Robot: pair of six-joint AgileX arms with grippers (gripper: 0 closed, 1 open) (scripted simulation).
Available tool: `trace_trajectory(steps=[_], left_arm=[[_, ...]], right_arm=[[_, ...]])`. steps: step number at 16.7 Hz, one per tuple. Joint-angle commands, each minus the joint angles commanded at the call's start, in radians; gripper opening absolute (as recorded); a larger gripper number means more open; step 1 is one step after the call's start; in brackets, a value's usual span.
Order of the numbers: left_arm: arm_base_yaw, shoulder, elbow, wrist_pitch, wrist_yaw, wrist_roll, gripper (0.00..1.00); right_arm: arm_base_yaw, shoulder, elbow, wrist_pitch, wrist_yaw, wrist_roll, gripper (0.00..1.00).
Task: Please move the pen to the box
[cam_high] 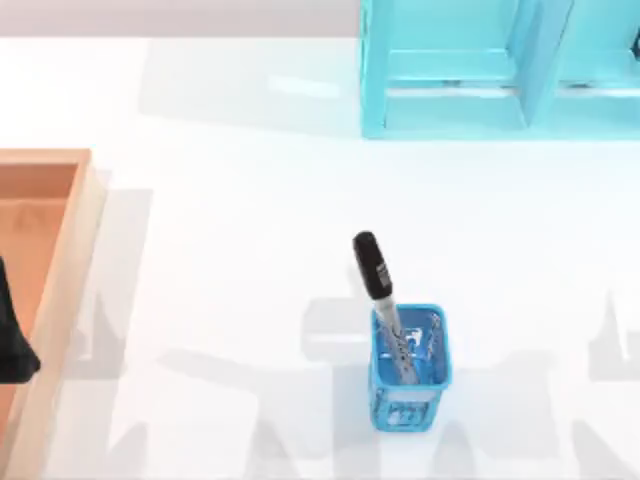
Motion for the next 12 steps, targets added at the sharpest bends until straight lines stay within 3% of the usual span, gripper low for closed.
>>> trace_trajectory(steps=[5,12], left_arm=[[-0.047,0.060,0.007,0.055,-0.013,-0.027,1.00],[-0.359,0.556,0.044,0.468,-0.100,-0.198,1.00]], right_arm=[[0.000,0.000,0.000,0.000,0.000,0.000,1.00],[0.000,0.000,0.000,0.000,0.000,0.000,1.00]])
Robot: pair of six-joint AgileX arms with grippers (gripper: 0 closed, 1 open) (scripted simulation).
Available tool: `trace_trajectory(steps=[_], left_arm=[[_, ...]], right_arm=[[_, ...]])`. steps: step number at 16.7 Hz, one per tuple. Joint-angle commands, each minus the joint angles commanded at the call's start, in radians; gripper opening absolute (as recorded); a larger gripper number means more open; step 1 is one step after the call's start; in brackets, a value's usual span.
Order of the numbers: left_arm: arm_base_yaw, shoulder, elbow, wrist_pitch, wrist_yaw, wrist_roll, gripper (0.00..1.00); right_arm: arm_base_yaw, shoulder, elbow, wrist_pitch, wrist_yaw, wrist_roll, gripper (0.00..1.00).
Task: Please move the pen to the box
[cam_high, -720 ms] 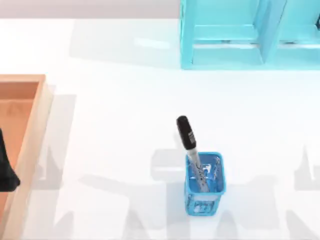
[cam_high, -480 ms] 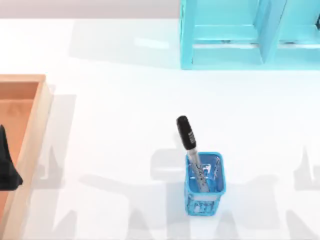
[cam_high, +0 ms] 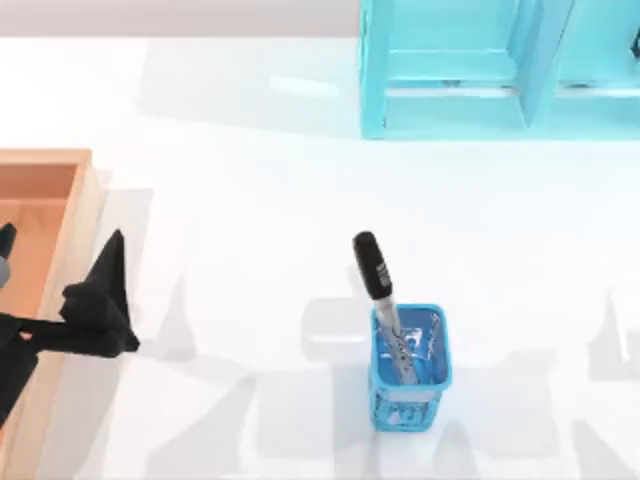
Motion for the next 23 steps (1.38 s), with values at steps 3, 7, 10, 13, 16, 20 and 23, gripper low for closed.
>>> trace_trajectory(steps=[3,7,10,13,16,20,23], left_arm=[[-0.170,0.267,0.017,0.221,-0.051,-0.096,1.00],[-0.391,0.620,0.036,0.506,-0.117,-0.222,1.00],[-0.536,0.852,0.048,0.691,-0.160,-0.306,1.00],[-0.648,1.035,0.057,0.836,-0.194,-0.375,1.00],[-0.714,1.145,0.064,0.926,-0.216,-0.419,1.00],[-0.733,1.175,0.066,0.952,-0.223,-0.432,1.00],[-0.729,1.173,0.062,0.950,-0.222,-0.430,1.00]], right_arm=[[0.000,0.000,0.000,0.000,0.000,0.000,1.00],[0.000,0.000,0.000,0.000,0.000,0.000,1.00],[0.000,0.000,0.000,0.000,0.000,0.000,1.00],[0.000,0.000,0.000,0.000,0.000,0.000,1.00],[0.000,0.000,0.000,0.000,0.000,0.000,1.00],[0.000,0.000,0.000,0.000,0.000,0.000,1.00],[0.000,0.000,0.000,0.000,0.000,0.000,1.00]])
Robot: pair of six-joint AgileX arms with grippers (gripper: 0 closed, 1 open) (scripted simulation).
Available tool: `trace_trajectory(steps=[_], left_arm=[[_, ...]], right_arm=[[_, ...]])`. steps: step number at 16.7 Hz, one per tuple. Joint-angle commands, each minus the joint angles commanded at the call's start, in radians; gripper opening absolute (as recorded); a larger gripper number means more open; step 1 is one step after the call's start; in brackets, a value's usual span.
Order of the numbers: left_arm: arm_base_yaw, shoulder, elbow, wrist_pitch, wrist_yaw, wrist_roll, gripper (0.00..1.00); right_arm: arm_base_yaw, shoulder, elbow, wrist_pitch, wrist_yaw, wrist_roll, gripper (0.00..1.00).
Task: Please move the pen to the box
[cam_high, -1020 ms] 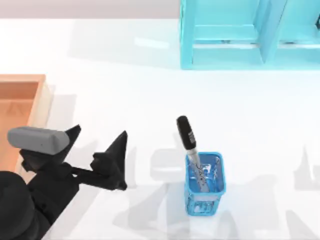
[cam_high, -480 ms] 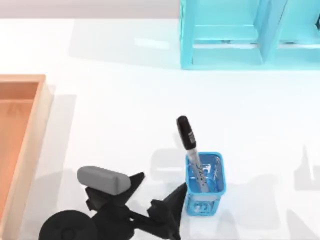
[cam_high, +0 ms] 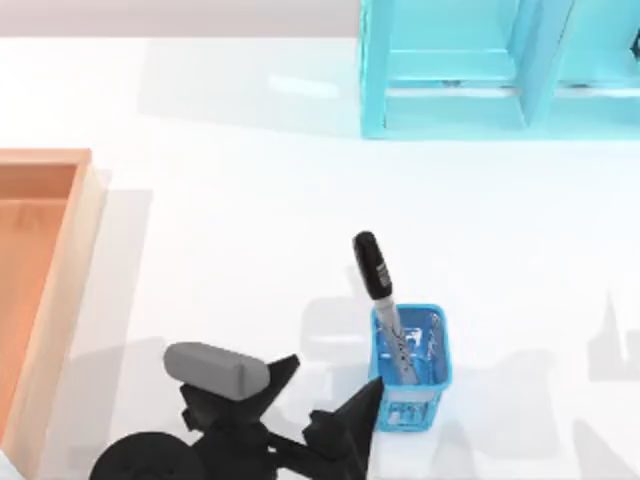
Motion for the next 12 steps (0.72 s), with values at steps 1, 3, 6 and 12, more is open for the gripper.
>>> trace_trajectory(steps=[1,3,6,12], left_arm=[[0.001,0.003,0.003,0.000,0.001,0.000,1.00],[0.011,0.034,0.039,-0.004,0.013,0.001,1.00],[0.042,0.124,0.154,-0.023,0.046,0.008,1.00],[0.110,0.296,0.374,-0.069,0.115,0.022,1.00]], right_arm=[[0.000,0.000,0.000,0.000,0.000,0.000,1.00],[0.000,0.000,0.000,0.000,0.000,0.000,1.00],[0.000,0.000,0.000,0.000,0.000,0.000,1.00],[0.000,0.000,0.000,0.000,0.000,0.000,1.00]])
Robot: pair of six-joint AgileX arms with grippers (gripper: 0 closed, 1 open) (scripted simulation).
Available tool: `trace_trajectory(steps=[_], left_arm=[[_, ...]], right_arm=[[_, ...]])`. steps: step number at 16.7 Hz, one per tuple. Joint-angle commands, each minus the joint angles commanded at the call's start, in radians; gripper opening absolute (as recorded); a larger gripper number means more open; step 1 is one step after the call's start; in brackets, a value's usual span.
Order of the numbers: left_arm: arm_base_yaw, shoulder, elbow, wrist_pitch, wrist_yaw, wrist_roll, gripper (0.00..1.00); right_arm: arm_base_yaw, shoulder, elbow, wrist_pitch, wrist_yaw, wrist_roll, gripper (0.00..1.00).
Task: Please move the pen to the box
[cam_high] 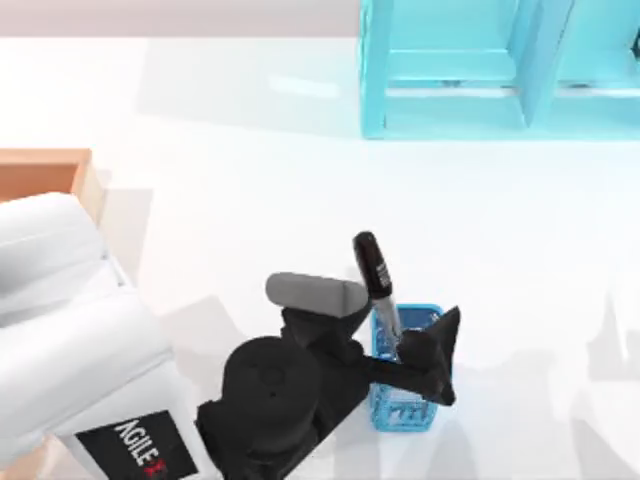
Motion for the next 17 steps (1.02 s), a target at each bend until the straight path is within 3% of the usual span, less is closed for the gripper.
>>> trace_trajectory(steps=[4,17], left_arm=[[0.003,0.006,0.007,-0.002,0.003,0.001,1.00],[0.003,0.006,0.007,-0.002,0.003,0.001,0.02]], right_arm=[[0.000,0.000,0.000,0.000,0.000,0.000,1.00],[0.000,0.000,0.000,0.000,0.000,0.000,1.00]])
